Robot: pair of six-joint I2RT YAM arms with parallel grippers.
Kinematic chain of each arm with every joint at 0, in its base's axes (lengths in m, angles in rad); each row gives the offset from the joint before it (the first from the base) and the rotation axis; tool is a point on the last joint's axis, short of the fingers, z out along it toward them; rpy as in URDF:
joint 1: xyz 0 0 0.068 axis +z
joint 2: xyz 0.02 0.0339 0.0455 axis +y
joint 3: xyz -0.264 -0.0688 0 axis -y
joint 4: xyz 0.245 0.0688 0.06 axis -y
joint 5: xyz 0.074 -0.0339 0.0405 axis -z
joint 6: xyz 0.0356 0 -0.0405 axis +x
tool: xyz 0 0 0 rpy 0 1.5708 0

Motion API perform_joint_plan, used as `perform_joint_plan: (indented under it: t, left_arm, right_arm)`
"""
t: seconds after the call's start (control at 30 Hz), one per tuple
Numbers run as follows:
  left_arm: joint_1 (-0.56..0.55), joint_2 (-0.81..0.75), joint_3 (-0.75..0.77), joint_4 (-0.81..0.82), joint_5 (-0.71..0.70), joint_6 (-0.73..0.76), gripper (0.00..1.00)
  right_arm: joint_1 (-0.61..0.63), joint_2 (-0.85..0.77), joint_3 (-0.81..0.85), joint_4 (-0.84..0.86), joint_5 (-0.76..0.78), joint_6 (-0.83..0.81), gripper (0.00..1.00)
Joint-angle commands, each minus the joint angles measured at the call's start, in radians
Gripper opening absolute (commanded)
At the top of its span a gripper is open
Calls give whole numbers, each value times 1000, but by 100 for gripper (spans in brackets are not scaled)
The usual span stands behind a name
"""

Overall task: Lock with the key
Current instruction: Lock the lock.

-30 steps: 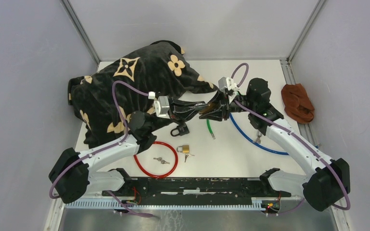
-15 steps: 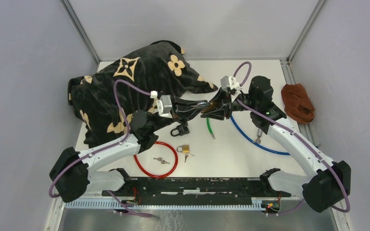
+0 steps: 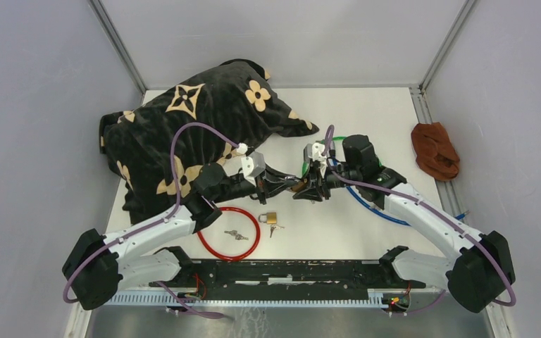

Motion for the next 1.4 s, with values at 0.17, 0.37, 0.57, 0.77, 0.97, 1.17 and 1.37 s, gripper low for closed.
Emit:
perform_joint_plan:
  t: [0.17, 0.37, 0.57, 0.77, 0.97, 1.17, 1.37]
  left_arm:
    - [28, -41, -115, -126, 71, -39, 20]
    - [47, -66, -72, -225, 65, 76, 54]
    - [82, -51, 93, -598, 80, 268, 61]
    - [127, -14, 245, -856, 168, 309, 66]
    - [130, 23, 218, -813, 247, 230, 62]
    - [124, 44, 215, -726, 246, 169, 46]
    - [124, 44, 219, -688, 245, 158, 48]
  right_arm:
    - [-17, -34, -9, 158, 69, 33, 0]
    - [-11, -17, 9, 101, 59, -6, 0]
    - [46, 21, 43, -20, 83, -103, 0]
    - [91, 43, 89, -129, 141, -178, 0]
    - [113, 34, 111, -105, 138, -168, 0]
    - [128, 41, 122, -131, 152, -187, 0]
    - [131, 49, 132, -134, 144, -197, 0]
